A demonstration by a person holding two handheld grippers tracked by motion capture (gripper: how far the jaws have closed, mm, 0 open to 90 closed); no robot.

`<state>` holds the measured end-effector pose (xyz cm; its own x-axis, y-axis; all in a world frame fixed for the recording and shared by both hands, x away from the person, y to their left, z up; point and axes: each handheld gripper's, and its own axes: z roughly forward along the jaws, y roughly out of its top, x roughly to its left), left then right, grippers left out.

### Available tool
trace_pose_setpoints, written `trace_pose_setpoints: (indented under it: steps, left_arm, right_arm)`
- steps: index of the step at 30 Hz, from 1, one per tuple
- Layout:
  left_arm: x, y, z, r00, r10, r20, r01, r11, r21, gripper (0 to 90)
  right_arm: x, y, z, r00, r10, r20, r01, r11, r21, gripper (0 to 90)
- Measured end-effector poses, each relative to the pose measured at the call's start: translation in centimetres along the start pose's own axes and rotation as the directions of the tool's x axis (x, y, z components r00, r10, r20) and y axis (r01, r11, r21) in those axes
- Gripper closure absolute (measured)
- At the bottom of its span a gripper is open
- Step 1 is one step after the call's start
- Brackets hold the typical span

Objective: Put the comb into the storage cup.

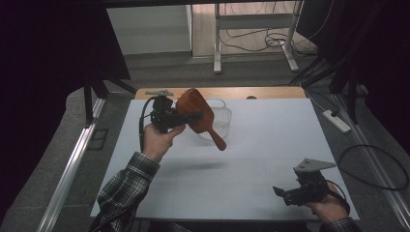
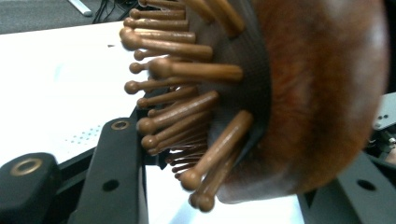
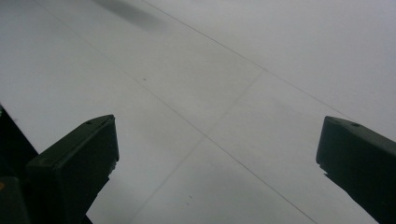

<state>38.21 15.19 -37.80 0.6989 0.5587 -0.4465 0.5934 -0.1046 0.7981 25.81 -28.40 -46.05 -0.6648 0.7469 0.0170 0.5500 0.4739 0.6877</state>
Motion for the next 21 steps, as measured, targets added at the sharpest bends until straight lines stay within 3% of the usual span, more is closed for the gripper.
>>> trace_pose_setpoints:
  steps: [8, 14, 21]
  left_arm:
    - [0.4, 0.8, -0.3, 1.0, -0.006, -0.004, 0.006, 1.0, -0.007, 52.8]
    - [0.8, 1.4, -0.4, 0.9998, -0.015, -0.012, 0.015, 0.9998, -0.013, 52.7]
    - [0.8, 2.3, -0.3, 0.9994, -0.014, -0.033, 0.013, 0.9998, -0.016, 52.7]
  right_arm:
    - [-0.7, -1.1, -0.8, 0.9977, 0.054, 0.041, -0.055, 0.998, 0.033, 0.0]
    - [-1.2, -1.6, -1.8, 0.9918, 0.107, 0.069, -0.109, 0.994, 0.016, 0.0]
    - [-1.4, -2.1, -2.6, 0.9876, 0.128, 0.09, -0.13, 0.991, 0.017, 0.0]
